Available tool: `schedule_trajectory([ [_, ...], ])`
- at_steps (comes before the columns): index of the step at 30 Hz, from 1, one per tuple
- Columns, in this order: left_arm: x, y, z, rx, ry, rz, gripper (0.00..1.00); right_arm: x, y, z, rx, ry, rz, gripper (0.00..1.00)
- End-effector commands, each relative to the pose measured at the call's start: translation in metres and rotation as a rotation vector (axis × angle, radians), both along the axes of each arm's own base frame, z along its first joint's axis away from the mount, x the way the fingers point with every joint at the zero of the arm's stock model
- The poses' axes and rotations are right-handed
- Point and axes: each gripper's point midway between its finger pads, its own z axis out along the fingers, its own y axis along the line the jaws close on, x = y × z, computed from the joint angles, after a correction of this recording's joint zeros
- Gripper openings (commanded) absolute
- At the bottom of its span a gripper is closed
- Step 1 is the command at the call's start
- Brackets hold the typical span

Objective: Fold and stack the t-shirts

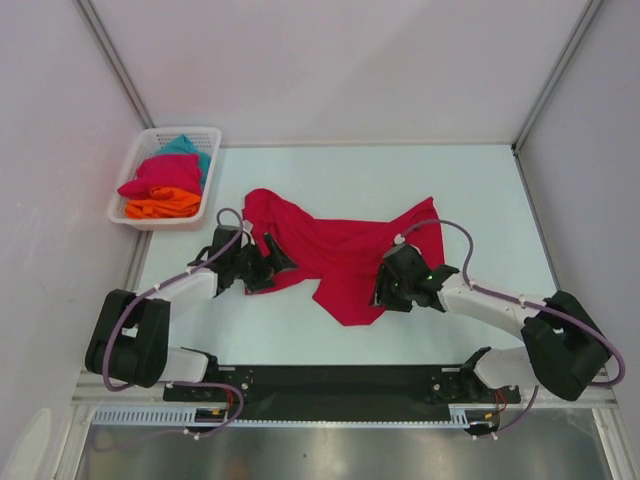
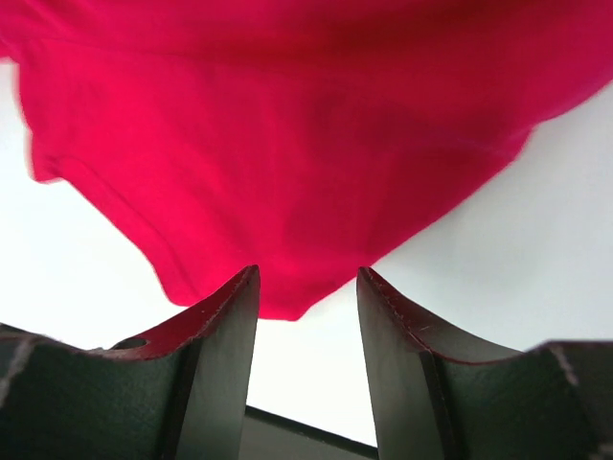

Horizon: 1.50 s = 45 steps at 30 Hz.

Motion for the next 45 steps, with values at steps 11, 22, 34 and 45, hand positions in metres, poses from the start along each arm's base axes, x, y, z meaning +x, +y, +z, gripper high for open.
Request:
schedule_trajectory([
  [11, -0.001, -0.009, -0.005, -0.011, -0.051, -0.013, 0.99, -0.011, 0.057, -0.033, -0.037, 0.045, 0.080, 0.49],
  [22, 0.000, -0.013, -0.002, -0.035, -0.065, -0.036, 0.22, -0.002, 0.061, -0.015, -0.039, -0.008, 0.085, 0.00],
  [34, 0.001, -0.004, 0.024, 0.010, -0.117, -0.012, 0.00, 0.047, 0.027, 0.175, -0.027, -0.401, -0.008, 0.00],
  [45, -0.015, 0.000, 0.028, 0.015, -0.108, -0.017, 0.00, 0.208, -0.048, 0.181, -0.090, -0.436, -0.190, 0.00],
])
